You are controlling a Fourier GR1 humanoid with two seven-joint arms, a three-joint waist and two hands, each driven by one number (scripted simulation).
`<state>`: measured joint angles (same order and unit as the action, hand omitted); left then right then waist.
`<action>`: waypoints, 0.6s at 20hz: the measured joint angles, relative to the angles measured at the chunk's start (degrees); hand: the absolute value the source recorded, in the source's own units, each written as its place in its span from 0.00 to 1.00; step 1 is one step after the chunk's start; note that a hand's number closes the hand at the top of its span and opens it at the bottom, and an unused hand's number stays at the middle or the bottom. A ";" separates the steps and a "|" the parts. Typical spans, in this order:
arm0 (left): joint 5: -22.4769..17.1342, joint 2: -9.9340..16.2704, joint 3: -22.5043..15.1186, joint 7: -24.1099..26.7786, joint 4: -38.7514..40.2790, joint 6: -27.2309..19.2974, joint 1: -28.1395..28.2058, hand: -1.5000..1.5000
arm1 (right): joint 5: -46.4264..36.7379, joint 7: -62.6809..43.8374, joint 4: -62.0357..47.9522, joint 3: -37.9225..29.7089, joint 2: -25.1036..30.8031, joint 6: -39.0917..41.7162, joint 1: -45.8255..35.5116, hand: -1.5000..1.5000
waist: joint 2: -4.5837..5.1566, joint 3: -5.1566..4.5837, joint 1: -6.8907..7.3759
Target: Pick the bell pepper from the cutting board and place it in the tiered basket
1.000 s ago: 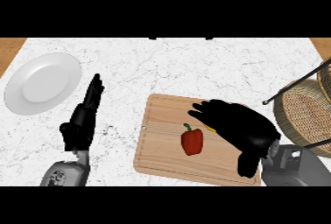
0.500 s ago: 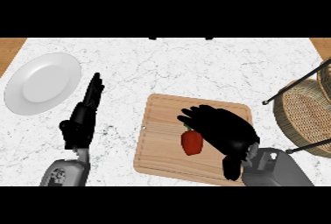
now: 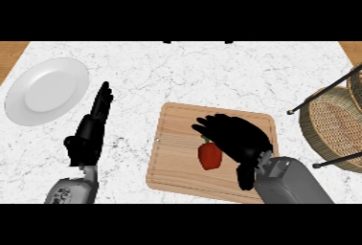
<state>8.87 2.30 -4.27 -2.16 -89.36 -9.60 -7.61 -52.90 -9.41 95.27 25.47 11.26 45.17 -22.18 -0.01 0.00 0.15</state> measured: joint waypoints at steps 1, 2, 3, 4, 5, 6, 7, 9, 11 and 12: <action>0.40 -0.43 -0.16 -0.41 0.46 -0.37 -0.79 0.50 | -0.56 -0.11 -0.30 0.25 -0.64 -0.02 0.16 0.00 | 0.00 0.00 -0.03; 0.42 -0.58 -0.03 0.44 1.06 -0.39 -0.78 0.50 | -1.17 -0.07 -0.94 0.25 -1.37 -0.44 0.12 0.00 | 0.00 0.00 -0.03; 0.80 -0.93 -0.33 -0.91 0.31 -0.80 -1.24 0.50 | -1.69 0.12 -1.84 0.27 -1.89 -0.94 0.07 0.00 | 0.00 -0.01 -0.02; 1.01 -1.09 -0.34 -0.12 0.85 -0.95 -0.97 0.50 | -2.14 0.46 -2.67 0.21 -2.39 -1.39 0.12 0.00 | 0.00 0.00 -0.02; 0.75 -0.86 -0.16 0.08 0.69 -0.49 -0.64 0.50 | -2.76 0.88 -3.67 0.10 -2.81 -2.33 0.18 0.00 | 0.00 0.00 0.00; 1.04 -0.74 -0.55 -0.91 -0.91 -0.37 0.11 0.50 | -3.05 1.65 -3.81 -0.03 -2.52 -2.46 0.54 0.00 | 0.00 0.00 0.02; 1.18 -0.77 -0.59 -0.94 -1.28 -0.37 0.48 0.50 | -3.39 2.57 -4.57 -0.39 -2.54 -2.60 0.25 0.00 | -0.01 0.00 0.02; 0.80 -0.45 -0.19 -0.05 -1.32 0.20 1.73 0.50 | -4.24 2.30 -3.86 0.16 -3.46 -2.61 1.52 0.00 | -0.01 0.00 -0.01; 0.90 -0.70 0.10 -0.22 -0.43 0.19 0.33 0.50 | -4.89 2.95 -3.54 -0.14 -3.50 -2.45 2.19 0.00 | -0.01 0.00 -0.06; 0.83 -0.66 0.18 -0.08 -0.56 0.37 0.63 0.50 | -5.12 3.69 -4.49 -0.72 -3.62 -2.64 1.70 0.00 | -0.01 0.00 -0.04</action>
<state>9.70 1.64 -4.09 -2.24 -89.92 -9.23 -6.99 -58.02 -5.72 90.77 24.75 7.65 42.53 -20.49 -0.02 0.00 0.10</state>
